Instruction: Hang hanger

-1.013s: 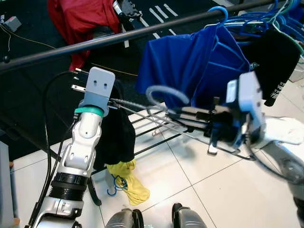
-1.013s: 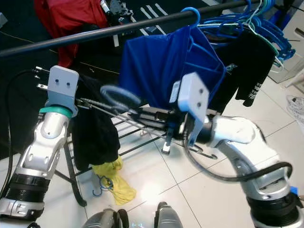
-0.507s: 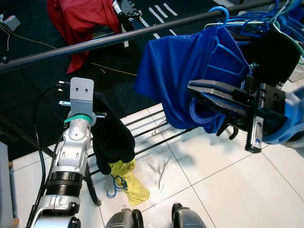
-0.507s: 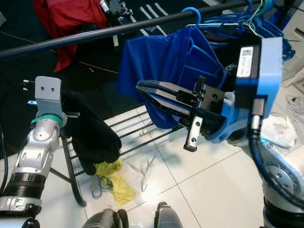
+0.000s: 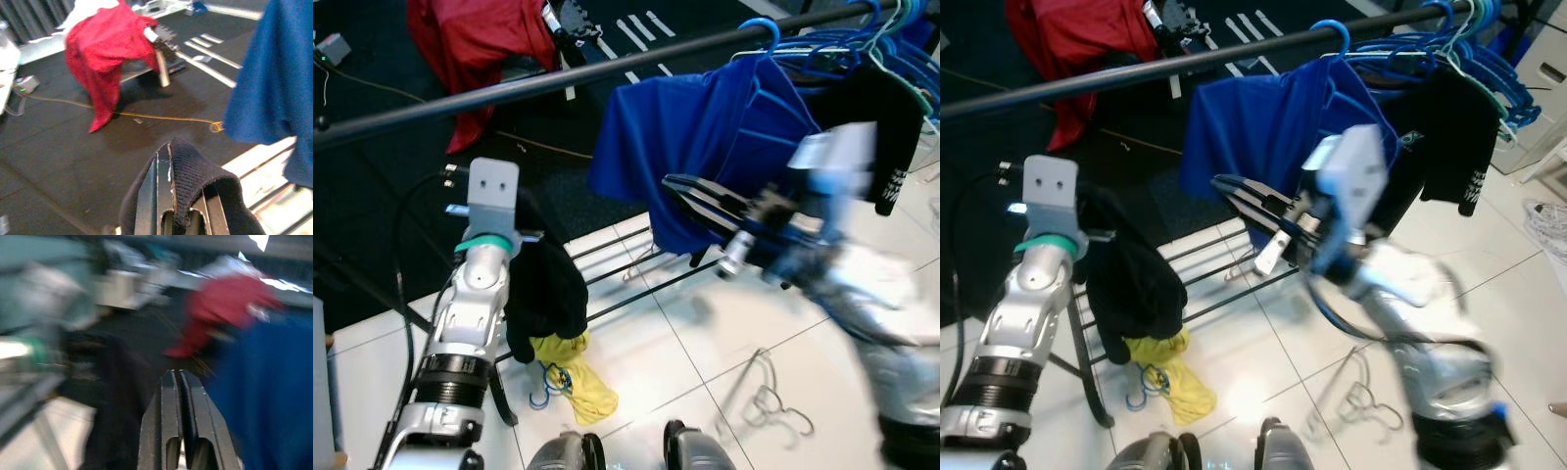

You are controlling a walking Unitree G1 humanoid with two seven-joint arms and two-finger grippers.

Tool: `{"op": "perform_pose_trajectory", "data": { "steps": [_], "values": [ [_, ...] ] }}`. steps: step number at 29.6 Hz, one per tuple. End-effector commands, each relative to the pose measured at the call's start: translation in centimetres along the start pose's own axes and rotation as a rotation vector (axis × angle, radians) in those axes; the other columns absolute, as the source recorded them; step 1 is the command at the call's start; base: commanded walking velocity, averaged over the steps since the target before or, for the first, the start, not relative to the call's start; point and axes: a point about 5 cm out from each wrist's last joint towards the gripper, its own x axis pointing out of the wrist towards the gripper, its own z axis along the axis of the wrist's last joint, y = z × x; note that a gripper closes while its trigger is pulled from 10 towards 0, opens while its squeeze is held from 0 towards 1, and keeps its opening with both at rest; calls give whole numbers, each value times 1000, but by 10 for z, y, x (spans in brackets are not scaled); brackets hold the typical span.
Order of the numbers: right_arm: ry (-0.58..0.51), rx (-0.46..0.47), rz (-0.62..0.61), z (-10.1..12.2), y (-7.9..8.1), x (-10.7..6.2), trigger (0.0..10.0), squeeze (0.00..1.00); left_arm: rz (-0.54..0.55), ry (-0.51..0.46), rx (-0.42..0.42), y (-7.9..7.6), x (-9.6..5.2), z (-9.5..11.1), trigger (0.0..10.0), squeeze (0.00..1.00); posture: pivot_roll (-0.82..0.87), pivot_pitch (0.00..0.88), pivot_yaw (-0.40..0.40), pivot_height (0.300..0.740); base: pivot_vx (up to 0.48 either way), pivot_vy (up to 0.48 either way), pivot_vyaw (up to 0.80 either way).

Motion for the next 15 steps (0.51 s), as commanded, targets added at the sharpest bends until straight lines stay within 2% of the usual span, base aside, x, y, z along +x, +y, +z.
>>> {"op": "perform_pose_trajectory", "data": {
  "steps": [1,2,4,6,10,12,13,15],
  "values": [
    [64,18,-191,-28,-10,-4,10000,0,-47,-18,-71,-6,-8,4,10000,0,-97,86,82,740,0,0,0],
    [64,18,-191,-28,-10,-4,10000,0,-47,-18,-71,-6,-8,4,10000,0,-97,86,82,740,0,0,0],
    [112,74,-322,-50,-12,-8,10000,0,-90,-27,-100,-12,-15,5,10000,0,-87,85,82,740,0,0,0],
    [112,74,-322,-50,-12,-8,10000,0,-90,-27,-100,-12,-15,5,10000,0,-87,85,82,740,0,0,0],
    [126,94,-458,-65,-14,-13,10000,0,-147,-50,-79,-19,-24,7,10000,0,-70,78,87,740,0,0,0],
    [126,94,-458,-65,-14,-13,10000,0,-147,-50,-79,-19,-24,7,10000,0,-70,78,87,740,0,0,0],
    [62,63,-488,-56,-21,-12,10000,0,-178,-35,-57,-23,-26,6,10000,0,-65,61,100,740,0,0,0],
    [62,63,-488,-56,-21,-12,10000,0,-178,-35,-57,-23,-26,6,10000,0,-65,61,100,740,0,0,0]
  ]
}}
